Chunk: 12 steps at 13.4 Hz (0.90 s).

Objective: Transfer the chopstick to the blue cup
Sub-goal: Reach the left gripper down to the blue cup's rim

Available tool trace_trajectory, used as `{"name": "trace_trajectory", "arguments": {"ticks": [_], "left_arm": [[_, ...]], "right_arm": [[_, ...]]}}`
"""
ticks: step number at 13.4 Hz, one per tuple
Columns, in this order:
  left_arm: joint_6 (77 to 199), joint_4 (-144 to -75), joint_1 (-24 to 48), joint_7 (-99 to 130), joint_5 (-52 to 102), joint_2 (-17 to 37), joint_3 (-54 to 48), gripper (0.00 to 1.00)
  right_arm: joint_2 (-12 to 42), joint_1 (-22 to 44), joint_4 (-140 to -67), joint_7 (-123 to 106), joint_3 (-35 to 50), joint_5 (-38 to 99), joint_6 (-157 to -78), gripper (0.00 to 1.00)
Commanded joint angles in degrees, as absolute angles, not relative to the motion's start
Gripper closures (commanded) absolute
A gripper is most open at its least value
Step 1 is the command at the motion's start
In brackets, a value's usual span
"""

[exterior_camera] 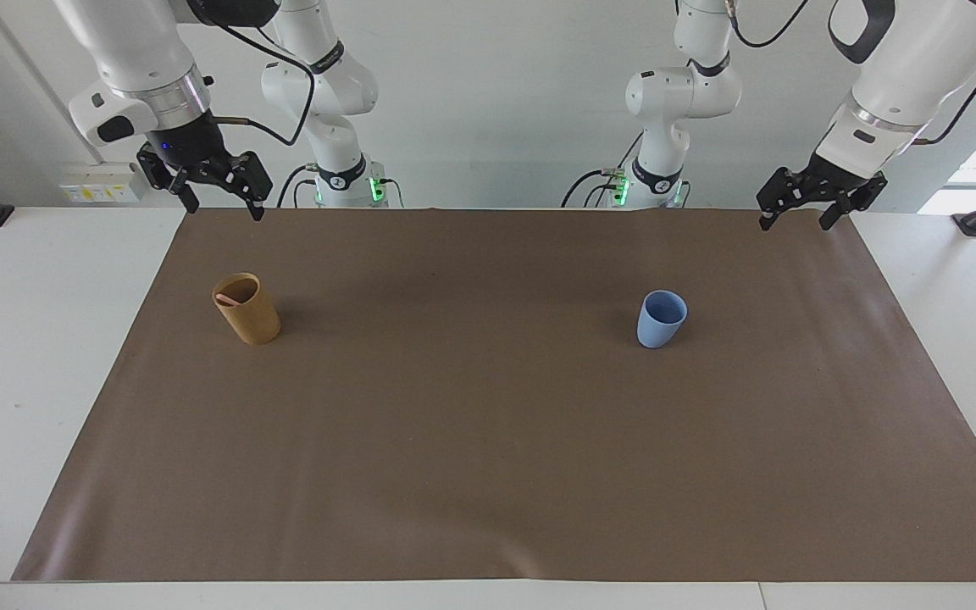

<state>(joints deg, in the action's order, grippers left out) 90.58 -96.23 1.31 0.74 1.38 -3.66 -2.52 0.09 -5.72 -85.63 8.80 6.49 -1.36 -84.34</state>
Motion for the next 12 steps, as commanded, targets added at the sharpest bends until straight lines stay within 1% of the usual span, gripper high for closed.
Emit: {"name": "trace_trajectory", "arguments": {"ticks": [1, 3, 7, 9, 11, 12], "left_arm": [[94.83, -101.15, 2.28, 1.75, 1.49, -4.48, -2.11, 0.00], [96.40, -103.43, 3.86, 2.81, 1.49, -4.48, -2.11, 0.00], [104.31, -111.16, 5.62, 7.90, 1.49, -4.75, -2.20, 0.00], [110.09, -116.25, 7.55, 8.88, 1.49, -4.66, -2.11, 0.00], [116.86, -121.88, 7.65, 8.88, 1.49, -4.31, -2.11, 0.00], [119.33, -123.38, 8.17, 8.96, 1.49, -3.09, -2.11, 0.00]], "right_arm": [[-1.14, -6.42, -87.19, 7.38, 6.68, -0.88, -84.90, 0.00], [-1.14, -6.42, -87.19, 7.38, 6.77, -0.88, -84.90, 0.00], [-1.23, -6.42, -87.19, 7.38, 6.77, -0.88, -84.90, 0.00], [-1.23, -6.42, -87.19, 7.38, 6.68, -0.88, -84.99, 0.00], [-1.14, -6.42, -87.19, 7.38, 6.77, -0.88, -84.90, 0.00], [-1.14, -6.42, -87.19, 7.38, 6.68, -0.88, -84.90, 0.00]]}}
